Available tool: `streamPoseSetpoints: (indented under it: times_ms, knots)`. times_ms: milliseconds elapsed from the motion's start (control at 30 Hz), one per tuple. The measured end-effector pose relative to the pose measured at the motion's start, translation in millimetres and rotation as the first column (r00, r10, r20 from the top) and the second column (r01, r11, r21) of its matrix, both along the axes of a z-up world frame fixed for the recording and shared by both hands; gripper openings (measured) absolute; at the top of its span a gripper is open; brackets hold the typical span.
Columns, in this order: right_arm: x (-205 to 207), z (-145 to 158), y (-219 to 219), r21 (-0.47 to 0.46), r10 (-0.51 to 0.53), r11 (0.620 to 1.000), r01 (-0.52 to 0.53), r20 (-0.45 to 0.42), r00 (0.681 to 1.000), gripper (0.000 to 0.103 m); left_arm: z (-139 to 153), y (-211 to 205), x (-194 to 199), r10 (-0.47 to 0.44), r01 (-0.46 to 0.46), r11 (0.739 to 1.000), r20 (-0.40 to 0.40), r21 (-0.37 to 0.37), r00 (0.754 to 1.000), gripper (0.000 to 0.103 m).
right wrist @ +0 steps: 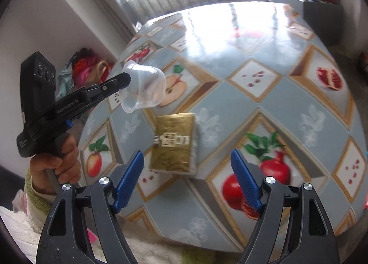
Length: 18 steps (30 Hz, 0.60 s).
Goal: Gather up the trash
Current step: 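Grasp the clear plastic cup with the left gripper while the right gripper grasps the gold box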
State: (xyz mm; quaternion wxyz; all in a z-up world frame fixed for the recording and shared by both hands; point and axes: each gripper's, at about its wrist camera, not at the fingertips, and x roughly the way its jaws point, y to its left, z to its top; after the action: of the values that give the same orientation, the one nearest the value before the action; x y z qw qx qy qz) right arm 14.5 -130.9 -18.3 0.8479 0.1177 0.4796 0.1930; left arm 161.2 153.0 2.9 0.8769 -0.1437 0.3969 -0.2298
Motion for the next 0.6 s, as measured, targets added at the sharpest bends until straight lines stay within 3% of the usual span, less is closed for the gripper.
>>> streamPoseSetpoints:
  times_ms: [233, 267, 300, 333, 433, 600]
  knots:
    - [16.1, -17.0, 42.1, -0.057, 0.088, 0.994, -0.089, -0.016, 0.996, 0.074, -1.6, 29.9, -24.9, 0.073, -0.072, 0.997, -0.018, 0.042, 0.997, 0.005]
    - [17.1, -20.1, 46.2, -0.078, 0.102, 0.992, -0.104, -0.023, 0.994, 0.072, -2.7, 29.8, -27.2, 0.071, -0.069, 0.997, -0.026, 0.046, 0.997, 0.005]
    - [17.4, -23.2, 49.6, -0.116, 0.101, 0.988, -0.103, -0.022, 0.995, 0.06, -3.2, 29.2, -29.3, 0.064, -0.063, 0.997, -0.033, 0.048, 0.997, 0.005]
    - [17.1, -26.5, 49.9, -0.145, 0.097, 0.984, -0.1, -0.023, 0.995, 0.054, -2.8, 25.9, -31.4, 0.054, -0.052, 0.997, -0.035, 0.053, 0.998, 0.005]
    - [17.2, -30.4, 32.7, -0.082, 0.08, 0.993, -0.083, -0.043, 0.996, 0.053, 0.6, 9.1, -33.5, 0.0, 0.003, 0.999, -0.042, 0.051, 0.999, 0.005]
    - [8.1, -32.1, -22.4, -0.058, -0.052, 0.997, 0.049, -0.05, 0.997, 0.053, 6.9, -32.4, -35.8, -0.12, 0.121, 0.99, -0.029, 0.067, 0.992, 0.005]
